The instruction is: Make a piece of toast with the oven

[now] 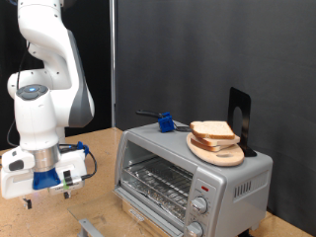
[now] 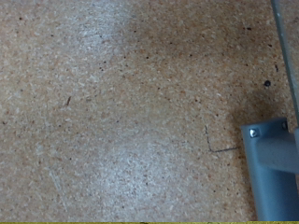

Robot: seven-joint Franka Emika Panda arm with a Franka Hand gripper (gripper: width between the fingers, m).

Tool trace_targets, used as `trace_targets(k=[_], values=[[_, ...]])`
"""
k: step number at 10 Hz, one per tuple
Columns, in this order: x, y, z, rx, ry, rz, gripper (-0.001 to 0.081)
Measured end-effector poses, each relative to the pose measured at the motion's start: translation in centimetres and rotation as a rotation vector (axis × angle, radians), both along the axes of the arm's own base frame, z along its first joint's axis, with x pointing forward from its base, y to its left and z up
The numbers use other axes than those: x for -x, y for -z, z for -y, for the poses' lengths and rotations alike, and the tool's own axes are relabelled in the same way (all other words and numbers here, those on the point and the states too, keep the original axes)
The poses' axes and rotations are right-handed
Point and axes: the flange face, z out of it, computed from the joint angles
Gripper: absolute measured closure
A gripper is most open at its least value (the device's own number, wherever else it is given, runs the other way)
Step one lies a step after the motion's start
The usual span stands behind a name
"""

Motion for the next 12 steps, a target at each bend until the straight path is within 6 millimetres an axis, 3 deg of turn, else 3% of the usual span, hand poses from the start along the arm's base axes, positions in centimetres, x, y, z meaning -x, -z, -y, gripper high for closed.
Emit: trace_targets(k=[2,10,11,12], values=[[-0.2,-0.6,-0.2,-0.034,-0.041,0.03,0.0],[-1.1,-12.9,0.2,-0.379,-0.044,0.349,0.0],[-0.9,-14.0,0.1,-0.404,-0.043,0.365,0.0],[-0.8,-13.8,0.1,-0.399,-0.046,0.359,0.0]])
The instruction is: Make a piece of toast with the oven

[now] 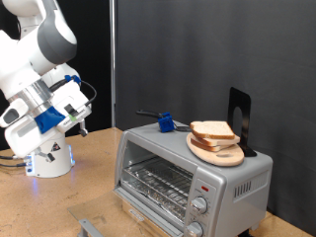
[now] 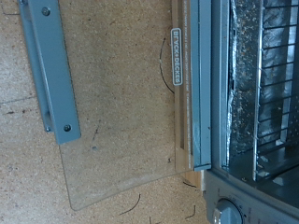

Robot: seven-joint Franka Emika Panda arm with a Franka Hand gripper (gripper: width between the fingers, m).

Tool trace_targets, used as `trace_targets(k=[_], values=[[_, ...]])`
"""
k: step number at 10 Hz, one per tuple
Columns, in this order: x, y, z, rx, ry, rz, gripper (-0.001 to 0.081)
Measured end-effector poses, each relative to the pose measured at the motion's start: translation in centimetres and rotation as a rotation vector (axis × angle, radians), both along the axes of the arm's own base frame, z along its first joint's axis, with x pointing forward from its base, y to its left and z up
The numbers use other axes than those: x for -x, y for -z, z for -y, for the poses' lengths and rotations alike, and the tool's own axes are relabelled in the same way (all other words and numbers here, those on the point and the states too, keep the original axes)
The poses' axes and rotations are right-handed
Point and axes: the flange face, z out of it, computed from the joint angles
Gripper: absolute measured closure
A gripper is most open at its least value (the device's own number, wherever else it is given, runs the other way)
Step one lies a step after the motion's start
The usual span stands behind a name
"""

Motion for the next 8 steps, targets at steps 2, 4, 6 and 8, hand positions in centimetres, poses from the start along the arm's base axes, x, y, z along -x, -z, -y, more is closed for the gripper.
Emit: trace_targets(k=[2,4,6,8], values=[[-0.4,0.0,-1.6,-0.111,-0.045,-0.003,0.0],[-1.8,-1.8,-4.6,-0.266,-0.108,0.021,0.0],[-2.6,-3.6,-7.6,-0.36,-0.214,0.014,0.0],[-3.4,-4.9,-9.7,-0.36,-0.252,0.02,0.0]])
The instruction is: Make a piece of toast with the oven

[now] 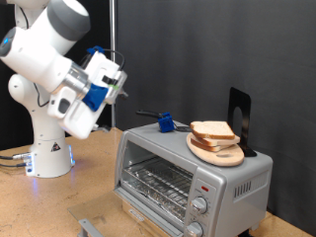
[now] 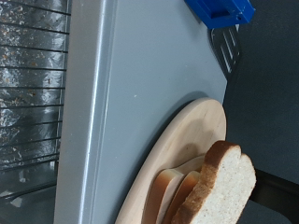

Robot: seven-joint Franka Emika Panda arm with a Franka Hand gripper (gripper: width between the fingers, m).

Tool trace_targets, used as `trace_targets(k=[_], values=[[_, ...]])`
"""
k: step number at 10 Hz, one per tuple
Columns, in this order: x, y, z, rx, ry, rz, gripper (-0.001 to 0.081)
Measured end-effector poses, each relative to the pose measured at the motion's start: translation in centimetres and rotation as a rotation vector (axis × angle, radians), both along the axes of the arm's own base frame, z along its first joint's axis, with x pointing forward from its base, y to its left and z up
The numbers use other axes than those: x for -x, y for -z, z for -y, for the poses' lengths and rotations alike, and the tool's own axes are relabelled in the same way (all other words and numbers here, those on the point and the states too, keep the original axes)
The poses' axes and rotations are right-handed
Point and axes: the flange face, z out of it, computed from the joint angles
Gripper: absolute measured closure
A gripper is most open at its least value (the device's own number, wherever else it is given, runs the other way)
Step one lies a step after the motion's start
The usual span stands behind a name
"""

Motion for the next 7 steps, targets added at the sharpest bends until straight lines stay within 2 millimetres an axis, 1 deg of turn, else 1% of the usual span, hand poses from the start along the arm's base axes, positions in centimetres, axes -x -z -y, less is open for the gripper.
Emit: trace_targets(k=[2,3,5,7], values=[[-0.1,0.0,0.1,-0.022,0.012,0.011,0.0],[-0.4,-0.5,-0.4,-0.052,0.008,0.047,0.0],[-1.2,-2.2,-3.1,-0.057,-0.074,0.14,0.0],[-1.4,-3.8,-6.3,0.011,-0.196,0.221,0.0]])
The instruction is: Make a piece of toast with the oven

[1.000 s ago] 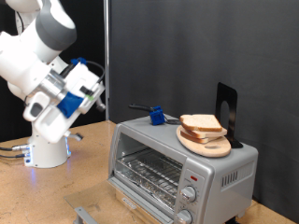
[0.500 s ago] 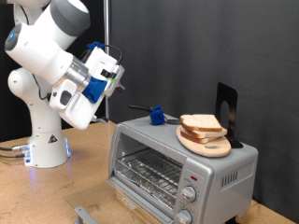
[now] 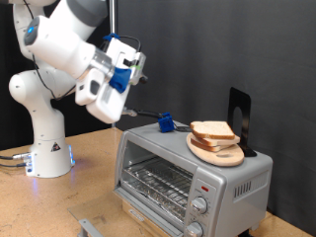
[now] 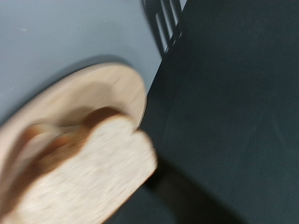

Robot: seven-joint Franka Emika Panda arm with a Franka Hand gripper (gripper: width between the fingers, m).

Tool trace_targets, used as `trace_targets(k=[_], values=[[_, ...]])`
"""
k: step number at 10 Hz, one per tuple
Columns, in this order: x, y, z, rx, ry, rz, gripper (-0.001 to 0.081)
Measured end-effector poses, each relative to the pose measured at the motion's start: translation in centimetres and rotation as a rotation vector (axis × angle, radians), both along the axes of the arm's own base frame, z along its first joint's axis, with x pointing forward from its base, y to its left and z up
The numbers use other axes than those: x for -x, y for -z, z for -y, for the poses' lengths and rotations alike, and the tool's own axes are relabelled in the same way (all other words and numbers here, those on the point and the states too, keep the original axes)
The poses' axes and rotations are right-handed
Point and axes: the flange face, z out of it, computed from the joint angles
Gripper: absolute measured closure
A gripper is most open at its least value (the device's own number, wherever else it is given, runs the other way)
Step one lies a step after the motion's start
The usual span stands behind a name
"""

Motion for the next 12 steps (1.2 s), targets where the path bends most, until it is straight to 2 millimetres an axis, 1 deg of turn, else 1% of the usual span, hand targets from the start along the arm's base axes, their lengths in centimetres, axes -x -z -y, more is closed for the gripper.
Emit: trace_targets(k=[2,4,5,6,8,10,12], values=[[0.3,-1.5,-3.3,0.115,-0.109,0.055,0.0],[0.8,-3.2,-6.5,0.265,-0.254,0.118,0.0],[0.9,-3.7,-7.2,0.303,-0.277,0.144,0.0],[0.9,-3.5,-7.1,0.291,-0.267,0.134,0.0],[0.9,-3.2,-7.3,0.411,-0.343,0.205,0.0],[1.6,-3.7,-8.6,0.508,-0.42,0.309,0.0],[2.8,-4.9,-10.1,0.534,-0.462,0.359,0.0]])
